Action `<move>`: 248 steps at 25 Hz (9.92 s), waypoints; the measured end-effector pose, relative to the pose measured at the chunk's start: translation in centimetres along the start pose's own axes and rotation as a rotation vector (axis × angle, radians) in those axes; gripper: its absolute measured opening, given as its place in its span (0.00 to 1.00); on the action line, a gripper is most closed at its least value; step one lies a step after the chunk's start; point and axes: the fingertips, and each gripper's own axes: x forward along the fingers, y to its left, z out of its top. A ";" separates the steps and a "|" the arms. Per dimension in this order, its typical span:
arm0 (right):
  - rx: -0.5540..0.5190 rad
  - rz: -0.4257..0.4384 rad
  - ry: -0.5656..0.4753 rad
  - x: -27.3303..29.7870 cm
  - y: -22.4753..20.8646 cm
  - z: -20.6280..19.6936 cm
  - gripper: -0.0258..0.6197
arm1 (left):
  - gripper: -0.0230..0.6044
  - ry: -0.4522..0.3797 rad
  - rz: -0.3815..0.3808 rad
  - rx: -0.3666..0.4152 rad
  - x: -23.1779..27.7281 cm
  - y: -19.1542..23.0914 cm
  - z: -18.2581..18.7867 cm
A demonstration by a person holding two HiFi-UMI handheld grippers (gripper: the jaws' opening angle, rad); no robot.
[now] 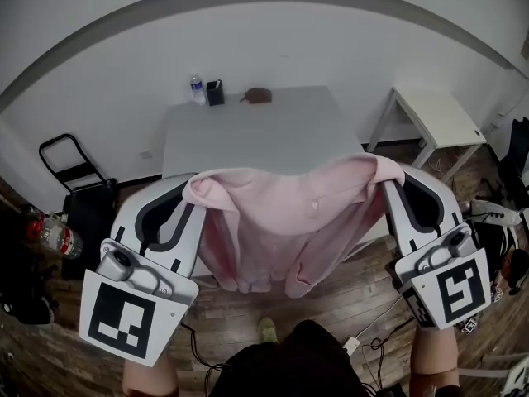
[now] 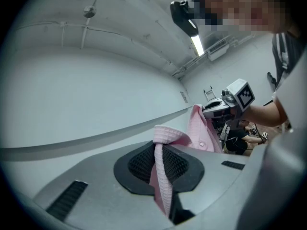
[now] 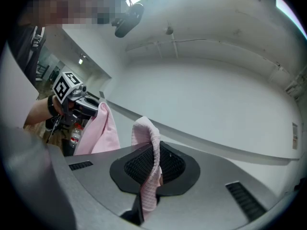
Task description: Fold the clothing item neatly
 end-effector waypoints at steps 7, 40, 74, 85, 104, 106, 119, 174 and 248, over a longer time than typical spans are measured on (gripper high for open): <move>-0.042 0.025 0.059 8.7 -4.5 -2.6 0.08 | 0.07 0.024 0.059 -0.012 7.7 6.5 -1.1; 0.107 0.262 0.411 45.9 -4.5 -34.8 0.08 | 0.07 0.426 0.071 -0.178 41.9 21.9 -32.3; 0.114 0.322 0.796 61.7 0.8 -65.6 0.08 | 0.07 0.718 0.129 -0.353 58.0 26.0 -60.6; 0.198 0.356 0.679 62.8 0.2 -64.9 0.26 | 0.34 0.596 0.030 -0.466 58.2 26.6 -59.5; 0.162 0.487 0.848 58.3 0.1 -63.5 0.26 | 0.20 0.875 -0.086 -0.391 52.9 26.8 -59.9; 0.225 0.449 0.819 57.0 -1.0 -62.6 0.26 | 0.15 0.836 -0.060 -0.399 51.8 27.0 -58.6; 0.519 0.377 1.174 21.4 1.8 -65.6 0.25 | 0.12 0.556 -0.275 -0.601 41.7 6.5 -46.0; 0.806 -0.097 1.008 10.7 -12.6 -67.9 0.31 | 0.08 0.643 -0.330 -0.534 44.0 -16.9 -49.0; -0.122 1.148 1.286 19.6 22.8 -52.9 0.07 | 0.08 0.352 -0.044 -0.540 27.5 0.1 -41.8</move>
